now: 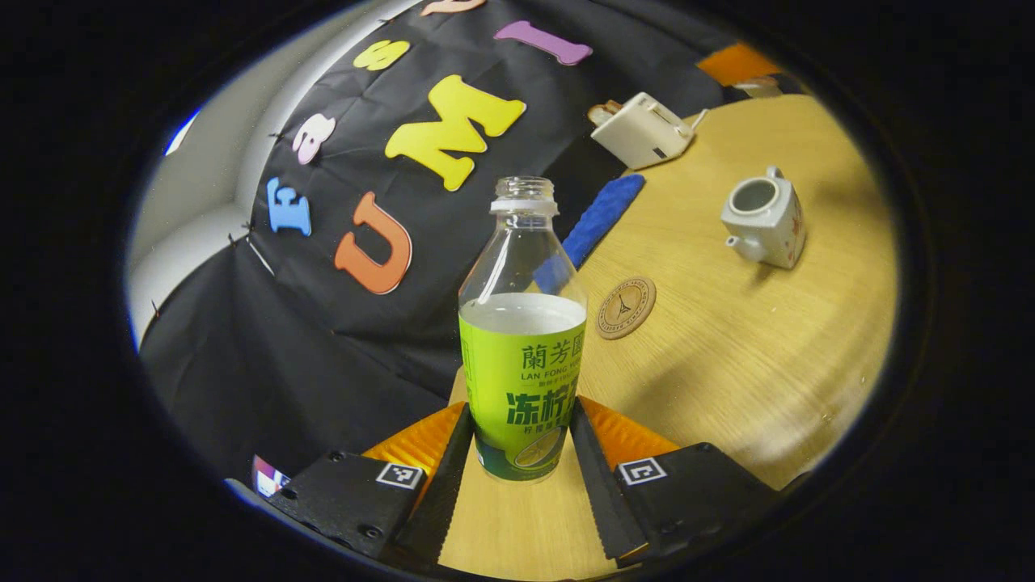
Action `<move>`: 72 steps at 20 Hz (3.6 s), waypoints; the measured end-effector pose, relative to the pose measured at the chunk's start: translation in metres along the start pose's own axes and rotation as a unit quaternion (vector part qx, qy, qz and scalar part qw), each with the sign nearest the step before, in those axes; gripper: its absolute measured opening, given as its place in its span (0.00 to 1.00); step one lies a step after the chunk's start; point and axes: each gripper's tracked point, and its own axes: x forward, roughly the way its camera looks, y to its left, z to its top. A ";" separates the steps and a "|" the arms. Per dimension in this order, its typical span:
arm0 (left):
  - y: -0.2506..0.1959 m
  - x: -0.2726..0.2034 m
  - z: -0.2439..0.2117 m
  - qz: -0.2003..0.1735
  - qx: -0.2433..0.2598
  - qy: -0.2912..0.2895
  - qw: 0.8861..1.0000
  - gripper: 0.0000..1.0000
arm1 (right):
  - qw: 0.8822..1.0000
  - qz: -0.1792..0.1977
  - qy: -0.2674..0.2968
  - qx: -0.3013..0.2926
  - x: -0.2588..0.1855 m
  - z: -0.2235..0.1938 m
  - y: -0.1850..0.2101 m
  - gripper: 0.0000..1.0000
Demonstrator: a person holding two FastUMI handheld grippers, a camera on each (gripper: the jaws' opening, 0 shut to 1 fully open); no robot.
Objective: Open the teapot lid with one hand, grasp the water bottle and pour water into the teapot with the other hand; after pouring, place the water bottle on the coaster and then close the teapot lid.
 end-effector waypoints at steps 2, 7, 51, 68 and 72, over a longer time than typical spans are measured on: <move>-0.002 -0.002 0.001 -0.003 0.037 0.006 0.999 0.70 | 1.000 0.000 0.004 0.000 -0.002 -0.002 -0.004 0.00; -0.009 0.002 0.018 -0.010 0.129 0.001 0.992 0.72 | 1.000 -0.007 0.008 0.004 -0.006 -0.008 -0.017 0.00; 0.003 -0.003 0.140 0.089 0.566 -0.075 0.816 0.72 | 0.999 -0.020 0.019 0.017 -0.007 -0.027 -0.052 0.00; 0.002 -0.003 0.145 0.091 0.570 -0.087 0.812 0.72 | 0.999 -0.022 0.021 0.024 -0.007 -0.030 -0.056 0.00; -0.007 0.004 0.125 0.048 0.513 -0.078 0.854 0.71 | 0.999 -0.025 0.018 0.026 -0.009 -0.027 -0.059 0.00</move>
